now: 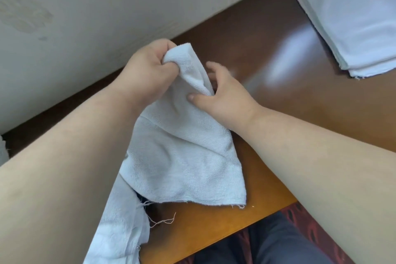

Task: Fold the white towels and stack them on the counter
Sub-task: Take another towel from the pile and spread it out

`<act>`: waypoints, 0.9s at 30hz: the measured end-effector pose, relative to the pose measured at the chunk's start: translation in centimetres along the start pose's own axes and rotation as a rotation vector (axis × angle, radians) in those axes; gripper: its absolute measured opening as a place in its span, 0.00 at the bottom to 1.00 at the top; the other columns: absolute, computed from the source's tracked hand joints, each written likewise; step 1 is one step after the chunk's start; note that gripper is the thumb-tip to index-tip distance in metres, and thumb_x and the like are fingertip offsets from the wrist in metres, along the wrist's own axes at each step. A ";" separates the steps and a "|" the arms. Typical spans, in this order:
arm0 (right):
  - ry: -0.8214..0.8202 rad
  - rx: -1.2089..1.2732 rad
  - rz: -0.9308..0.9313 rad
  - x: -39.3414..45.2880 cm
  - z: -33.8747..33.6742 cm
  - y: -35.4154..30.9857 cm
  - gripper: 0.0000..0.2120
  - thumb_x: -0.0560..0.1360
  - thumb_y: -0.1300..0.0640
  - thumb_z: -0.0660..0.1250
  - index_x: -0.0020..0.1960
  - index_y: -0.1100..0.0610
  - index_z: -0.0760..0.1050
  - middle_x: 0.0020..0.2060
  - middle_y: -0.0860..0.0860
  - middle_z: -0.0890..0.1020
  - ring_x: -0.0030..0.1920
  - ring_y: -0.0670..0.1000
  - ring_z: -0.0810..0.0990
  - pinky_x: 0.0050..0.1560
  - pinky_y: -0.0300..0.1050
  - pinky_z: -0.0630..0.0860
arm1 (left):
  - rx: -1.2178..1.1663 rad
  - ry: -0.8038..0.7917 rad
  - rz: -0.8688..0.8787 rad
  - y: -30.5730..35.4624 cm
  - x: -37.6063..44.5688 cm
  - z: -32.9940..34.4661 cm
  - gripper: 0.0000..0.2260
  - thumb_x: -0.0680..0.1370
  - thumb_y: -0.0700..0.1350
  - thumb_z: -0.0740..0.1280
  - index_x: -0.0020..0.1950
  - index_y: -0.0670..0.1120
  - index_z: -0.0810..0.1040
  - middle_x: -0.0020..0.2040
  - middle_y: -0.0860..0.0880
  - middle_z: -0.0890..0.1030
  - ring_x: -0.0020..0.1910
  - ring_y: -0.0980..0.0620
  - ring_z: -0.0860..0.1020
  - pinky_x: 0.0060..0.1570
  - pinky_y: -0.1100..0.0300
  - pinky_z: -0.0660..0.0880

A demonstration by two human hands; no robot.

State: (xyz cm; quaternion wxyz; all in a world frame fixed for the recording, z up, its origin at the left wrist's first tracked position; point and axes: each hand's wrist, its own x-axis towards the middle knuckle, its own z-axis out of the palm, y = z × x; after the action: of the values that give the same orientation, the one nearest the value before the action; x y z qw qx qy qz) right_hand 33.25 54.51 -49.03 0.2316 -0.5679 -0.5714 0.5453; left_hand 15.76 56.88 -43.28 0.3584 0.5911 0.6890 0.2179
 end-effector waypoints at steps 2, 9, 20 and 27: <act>-0.086 -0.015 0.027 0.1 0.0 -0.2 0.15 0.71 0.45 0.73 0.55 0.46 0.77 0.46 0.41 0.84 0.44 0.37 0.81 0.46 0.39 0.76 | -0.012 -0.037 0.005 0.6 -0.2 -0.3 0.10 0.71 0.44 0.61 0.43 0.58 0.78 0.31 0.62 0.77 0.27 0.64 0.72 0.25 0.70 0.67; -0.226 0.251 0.209 -1.6 -1.2 0.8 0.23 0.67 0.44 0.74 0.59 0.50 0.78 0.50 0.47 0.85 0.50 0.49 0.84 0.57 0.52 0.79 | 0.250 0.074 0.043 1.8 3.1 0.6 0.08 0.77 0.57 0.62 0.48 0.57 0.79 0.39 0.59 0.80 0.38 0.61 0.77 0.32 0.63 0.69; 0.192 -0.084 0.252 -6.8 -7.4 4.8 0.15 0.71 0.37 0.69 0.51 0.41 0.68 0.43 0.40 0.79 0.39 0.32 0.77 0.29 0.32 0.71 | 0.628 0.269 0.263 2.1 10.6 5.3 0.12 0.78 0.51 0.59 0.53 0.49 0.80 0.53 0.43 0.74 0.44 0.45 0.73 0.44 0.61 0.64; 0.218 -0.363 0.168 -5.8 -11.8 6.3 0.10 0.76 0.40 0.66 0.47 0.45 0.70 0.39 0.43 0.77 0.37 0.40 0.77 0.30 0.36 0.66 | 0.582 0.185 0.163 3.2 13.0 8.0 0.13 0.77 0.49 0.60 0.58 0.48 0.79 0.53 0.45 0.82 0.53 0.41 0.78 0.50 0.55 0.73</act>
State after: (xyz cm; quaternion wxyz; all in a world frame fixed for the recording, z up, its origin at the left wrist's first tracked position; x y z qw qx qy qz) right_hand 47.58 52.05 -49.02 0.1398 -0.7016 -0.5822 0.3863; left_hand 23.34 69.16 -49.23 0.0914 0.6999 0.7023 0.0923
